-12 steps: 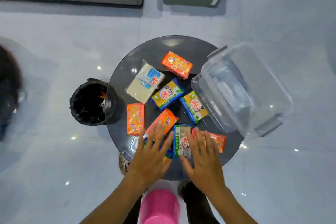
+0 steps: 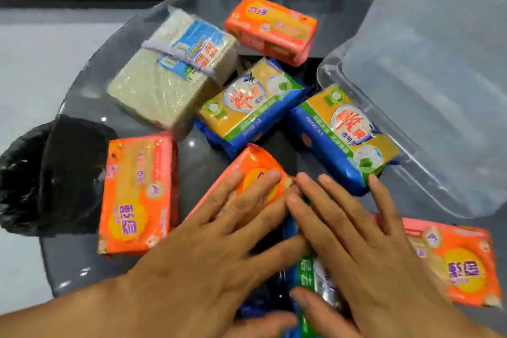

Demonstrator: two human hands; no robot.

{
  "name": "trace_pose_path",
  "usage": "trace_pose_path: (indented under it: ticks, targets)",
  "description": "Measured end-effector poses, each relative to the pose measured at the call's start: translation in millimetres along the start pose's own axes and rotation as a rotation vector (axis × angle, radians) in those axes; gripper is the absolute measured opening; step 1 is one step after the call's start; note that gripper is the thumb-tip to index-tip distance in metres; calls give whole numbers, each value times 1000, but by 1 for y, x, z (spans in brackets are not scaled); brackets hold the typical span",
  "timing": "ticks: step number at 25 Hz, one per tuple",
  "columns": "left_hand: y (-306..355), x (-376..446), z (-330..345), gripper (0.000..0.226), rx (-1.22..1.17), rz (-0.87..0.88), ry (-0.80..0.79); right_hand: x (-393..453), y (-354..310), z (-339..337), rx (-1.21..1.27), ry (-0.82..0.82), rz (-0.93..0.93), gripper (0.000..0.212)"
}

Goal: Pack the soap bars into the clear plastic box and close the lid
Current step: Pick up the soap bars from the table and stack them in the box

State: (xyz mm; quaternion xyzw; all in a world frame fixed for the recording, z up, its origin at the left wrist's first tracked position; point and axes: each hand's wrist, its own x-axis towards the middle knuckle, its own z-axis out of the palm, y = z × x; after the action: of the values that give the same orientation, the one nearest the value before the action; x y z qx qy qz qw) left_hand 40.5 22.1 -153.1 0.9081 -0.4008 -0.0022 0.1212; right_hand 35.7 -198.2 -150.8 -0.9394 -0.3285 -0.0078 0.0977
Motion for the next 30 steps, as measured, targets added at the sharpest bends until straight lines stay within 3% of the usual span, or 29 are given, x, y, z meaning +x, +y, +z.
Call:
trace_pose_path:
  ticks: [10,16,19,21,23,26,30]
  targets:
    - [7,-8,-12,72,219,-28,-127,-11,-9,-6,17,-63,59,73]
    - [16,-10,-14,76,186,-53,-148,-16,-9,-10,90,-54,52,72]
    - [23,-11,-19,69,3,-105,-157,-23,-7,-24,201,-58,-10,73]
    - [21,-8,-31,58,-157,-199,37,-33,9,-43,177,6,-28,70]
    - [16,-4,-43,47,-116,-382,223,-46,30,-62,1,-48,-14,64]
    - [16,10,-46,47,156,-582,52,-57,46,-69,-200,-263,83,63]
    - [12,29,-39,49,2,-700,-5,-50,52,-56,-163,-225,104,62]
